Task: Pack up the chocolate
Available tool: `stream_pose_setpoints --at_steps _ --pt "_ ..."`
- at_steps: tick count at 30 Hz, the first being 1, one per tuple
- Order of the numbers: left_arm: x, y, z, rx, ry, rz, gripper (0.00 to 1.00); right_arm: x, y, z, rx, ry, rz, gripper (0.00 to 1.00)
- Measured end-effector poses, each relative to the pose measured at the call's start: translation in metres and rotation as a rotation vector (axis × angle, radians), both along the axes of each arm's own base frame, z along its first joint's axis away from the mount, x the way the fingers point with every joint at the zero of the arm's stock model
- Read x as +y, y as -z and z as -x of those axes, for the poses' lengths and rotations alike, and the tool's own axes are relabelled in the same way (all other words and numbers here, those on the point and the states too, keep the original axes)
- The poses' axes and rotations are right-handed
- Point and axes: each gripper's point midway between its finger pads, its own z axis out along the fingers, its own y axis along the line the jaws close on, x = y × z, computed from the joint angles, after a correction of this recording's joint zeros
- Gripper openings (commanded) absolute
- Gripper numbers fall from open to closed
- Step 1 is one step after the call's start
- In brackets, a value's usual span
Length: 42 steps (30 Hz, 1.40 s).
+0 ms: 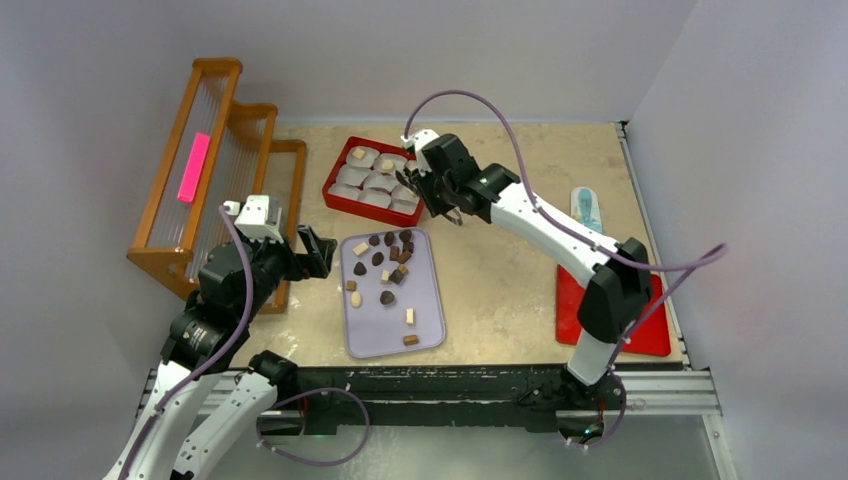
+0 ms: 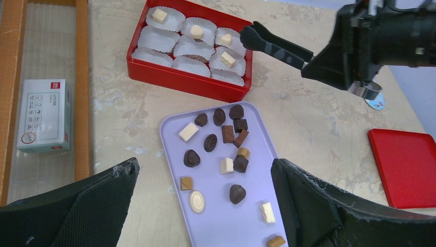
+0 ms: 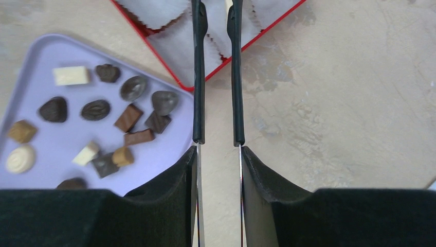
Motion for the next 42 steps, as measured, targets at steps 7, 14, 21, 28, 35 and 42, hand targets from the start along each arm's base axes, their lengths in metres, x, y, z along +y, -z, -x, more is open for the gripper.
stream_pose_setpoints --at_steps 7,14,21,28,35,42 --pt "0.0 0.0 0.0 0.001 0.0 0.0 1.0 -0.007 0.003 0.05 0.04 -0.059 -0.023 0.35" --pt "0.0 0.0 0.0 0.001 0.0 0.0 1.0 0.004 0.013 0.108 0.078 -0.167 0.006 0.36" --pt "0.0 0.0 0.0 0.001 0.0 0.0 1.0 -0.001 0.037 0.149 0.146 -0.227 0.096 0.38" --pt "0.0 0.0 0.0 0.001 0.0 0.0 1.0 -0.009 0.054 0.161 0.205 -0.243 0.125 0.4" --pt "0.0 0.0 0.0 0.001 0.0 0.0 1.0 0.0 0.058 0.164 0.221 -0.272 0.106 0.43" --pt "0.0 0.0 0.0 0.001 0.0 0.0 1.0 0.008 0.073 0.162 0.247 -0.292 0.127 0.43"
